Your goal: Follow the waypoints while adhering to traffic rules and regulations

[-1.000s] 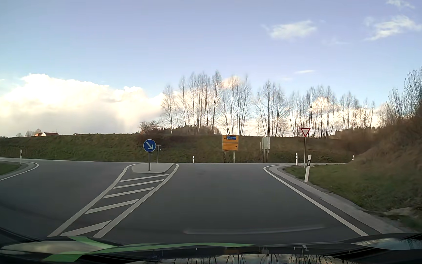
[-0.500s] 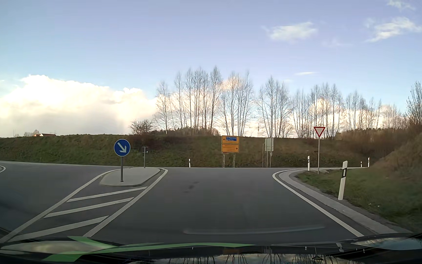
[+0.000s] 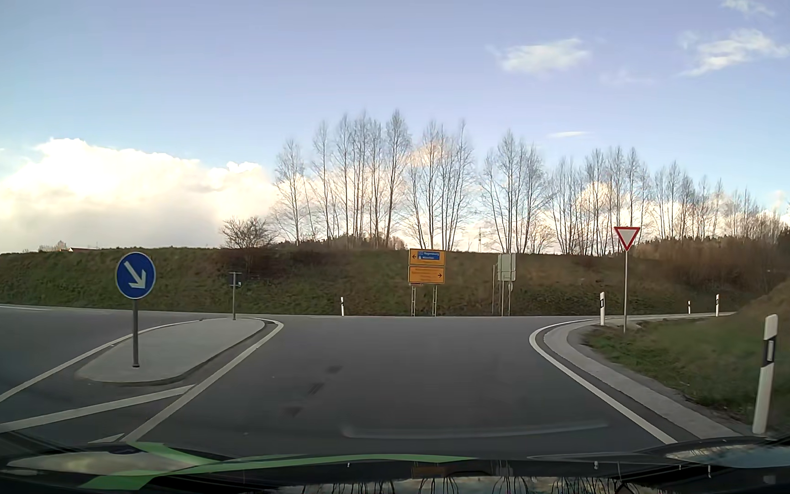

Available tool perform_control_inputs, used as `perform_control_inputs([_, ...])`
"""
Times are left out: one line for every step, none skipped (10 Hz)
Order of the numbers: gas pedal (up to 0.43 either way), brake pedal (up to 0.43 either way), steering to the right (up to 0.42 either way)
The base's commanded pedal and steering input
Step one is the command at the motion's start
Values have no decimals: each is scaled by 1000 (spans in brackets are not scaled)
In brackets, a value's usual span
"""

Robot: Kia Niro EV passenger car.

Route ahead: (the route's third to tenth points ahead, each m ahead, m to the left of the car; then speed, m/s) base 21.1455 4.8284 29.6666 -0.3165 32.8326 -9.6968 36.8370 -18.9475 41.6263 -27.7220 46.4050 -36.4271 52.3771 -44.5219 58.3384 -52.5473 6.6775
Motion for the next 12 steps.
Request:
perform_control_inputs([0,152,20])
perform_control_inputs([0,146,22])
perform_control_inputs([0,140,25])
perform_control_inputs([0,152,29])
perform_control_inputs([0,146,33])
perform_control_inputs([0,140,36])
perform_control_inputs([0,140,40])
perform_control_inputs([0,140,44])
perform_control_inputs([0,134,47])
perform_control_inputs([0,134,50])
perform_control_inputs([0,122,54])
perform_control_inputs([0,116,59])
